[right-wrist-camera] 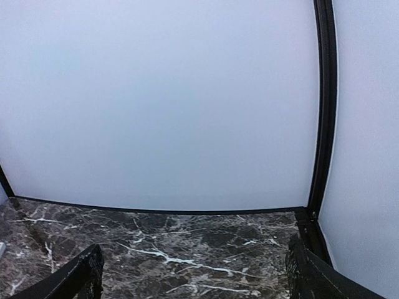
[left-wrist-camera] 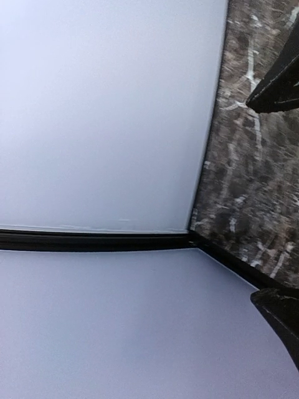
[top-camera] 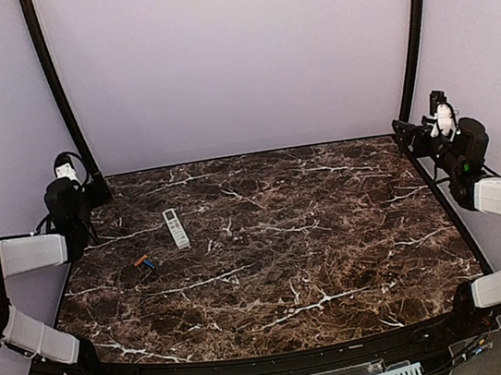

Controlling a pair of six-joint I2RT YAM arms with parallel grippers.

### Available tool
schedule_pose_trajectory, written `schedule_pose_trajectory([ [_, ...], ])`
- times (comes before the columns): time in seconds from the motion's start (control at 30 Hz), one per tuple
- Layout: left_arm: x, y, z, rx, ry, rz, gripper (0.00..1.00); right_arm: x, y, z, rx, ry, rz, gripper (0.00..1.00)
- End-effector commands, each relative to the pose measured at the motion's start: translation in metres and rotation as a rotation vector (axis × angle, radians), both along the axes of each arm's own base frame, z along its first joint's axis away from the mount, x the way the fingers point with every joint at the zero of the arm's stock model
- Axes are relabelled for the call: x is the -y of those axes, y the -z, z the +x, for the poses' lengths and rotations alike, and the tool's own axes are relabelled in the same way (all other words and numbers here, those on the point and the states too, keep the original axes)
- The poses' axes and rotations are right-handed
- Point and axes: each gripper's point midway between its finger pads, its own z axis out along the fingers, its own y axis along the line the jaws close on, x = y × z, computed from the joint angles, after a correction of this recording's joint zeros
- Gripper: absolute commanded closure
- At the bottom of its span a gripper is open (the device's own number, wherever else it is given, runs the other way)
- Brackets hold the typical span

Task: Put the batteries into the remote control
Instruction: Pick up the remote control from the center of the board.

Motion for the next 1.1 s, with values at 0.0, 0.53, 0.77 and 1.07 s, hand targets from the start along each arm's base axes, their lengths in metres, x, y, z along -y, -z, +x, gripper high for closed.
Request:
schedule_pose_trajectory([
  [0.0, 0.026, -0.047, 0.015, -0.047, -0.048, -0.104, 0.05, -0.020, 0.008, -0.001, -0.201, -0.073, 0.205, 0.01],
  [0.53, 0.152, 0.131, 0.034, -0.724, -0.031, -0.323, 0.06, -0.115, 0.074, -0.016, -0.613, 0.030, 0.082, 0.01],
  [0.77, 0.162, 0.176, 0.033, -0.822, -0.018, -0.330, 0.15, -0.149, 0.091, -0.016, -0.660, -0.018, 0.013, 0.01],
  [1.07, 0.165, 0.199, 0.021, -0.895, -0.021, -0.343, 0.30, -0.158, 0.092, -0.019, -0.663, -0.028, -0.011, 0.01],
])
